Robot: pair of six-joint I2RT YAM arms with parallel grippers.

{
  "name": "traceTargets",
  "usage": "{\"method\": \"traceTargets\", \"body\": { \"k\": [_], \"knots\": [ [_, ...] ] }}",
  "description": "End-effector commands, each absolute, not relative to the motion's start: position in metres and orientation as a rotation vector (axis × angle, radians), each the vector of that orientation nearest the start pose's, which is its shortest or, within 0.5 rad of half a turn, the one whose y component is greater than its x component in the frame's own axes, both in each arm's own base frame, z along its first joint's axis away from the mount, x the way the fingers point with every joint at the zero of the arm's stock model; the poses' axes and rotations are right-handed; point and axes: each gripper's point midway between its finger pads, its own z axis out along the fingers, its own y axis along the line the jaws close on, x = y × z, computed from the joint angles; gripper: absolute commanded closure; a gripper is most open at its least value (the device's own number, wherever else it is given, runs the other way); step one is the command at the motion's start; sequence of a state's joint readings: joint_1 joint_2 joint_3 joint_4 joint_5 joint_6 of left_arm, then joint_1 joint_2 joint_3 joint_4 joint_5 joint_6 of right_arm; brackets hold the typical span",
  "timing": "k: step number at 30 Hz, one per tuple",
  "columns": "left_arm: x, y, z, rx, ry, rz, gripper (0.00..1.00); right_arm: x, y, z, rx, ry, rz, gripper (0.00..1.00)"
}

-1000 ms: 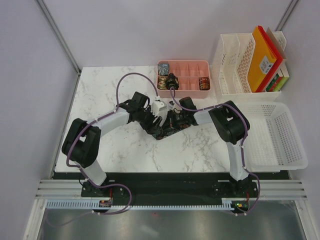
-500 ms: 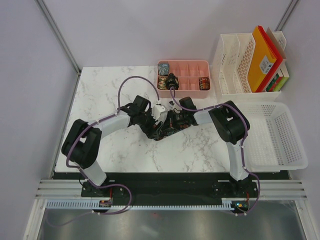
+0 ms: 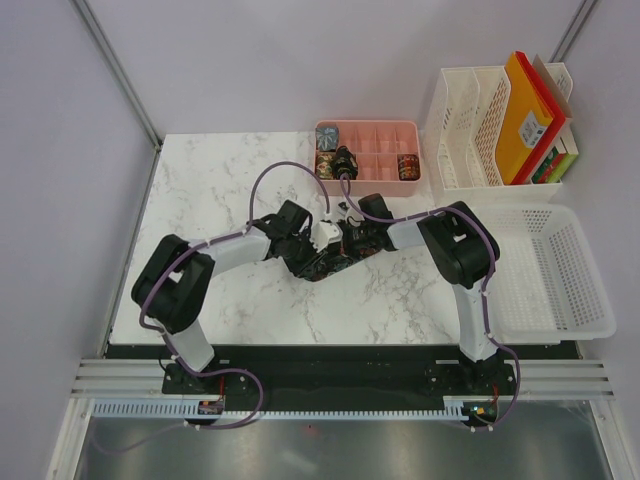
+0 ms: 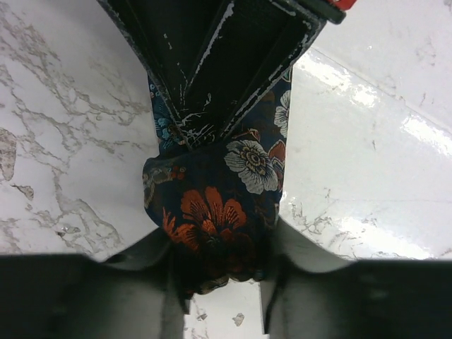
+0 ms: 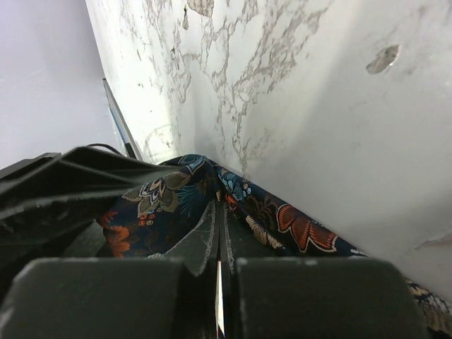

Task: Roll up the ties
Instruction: Roll the tie at the center of the board.

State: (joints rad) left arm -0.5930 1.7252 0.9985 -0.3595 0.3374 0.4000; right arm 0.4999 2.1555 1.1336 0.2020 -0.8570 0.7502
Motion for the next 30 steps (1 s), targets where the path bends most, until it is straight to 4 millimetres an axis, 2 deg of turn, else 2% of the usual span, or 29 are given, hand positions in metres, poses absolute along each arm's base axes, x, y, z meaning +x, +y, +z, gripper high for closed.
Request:
{"method": "traceTargets", "body": {
  "k": [1,2,5,9,17,22,30],
  "knots": [
    [0.267,-0.231,0.008,1.480,2.249,-0.448,0.74,0.300,0.328,-0.031,-0.070,2.765,1.394,1.00],
    [0.264,-0.227,0.006,1.489,2.256,-0.436,0.79,0.302,0.330,-0.029,-0.074,2.761,1.399,0.98],
    [0.260,-0.223,0.004,1.505,2.258,-0.434,0.84,0.305,0.333,-0.024,-0.079,2.754,1.426,0.91],
    [0.256,-0.221,0.001,1.521,2.260,-0.440,0.87,0.316,0.333,-0.013,-0.079,2.719,1.444,0.82],
    [0.258,-0.221,-0.001,1.512,2.270,-0.431,0.92,0.333,0.318,0.000,-0.023,2.699,1.470,0.79],
    [0.256,-0.220,-0.002,1.515,2.275,-0.438,0.93,0.339,0.314,0.014,-0.072,2.670,1.430,0.81],
    [0.255,-0.229,0.011,1.542,2.202,-0.493,0.95,0.325,0.295,-0.029,-0.094,2.836,1.214,0.90]
  ]
}}
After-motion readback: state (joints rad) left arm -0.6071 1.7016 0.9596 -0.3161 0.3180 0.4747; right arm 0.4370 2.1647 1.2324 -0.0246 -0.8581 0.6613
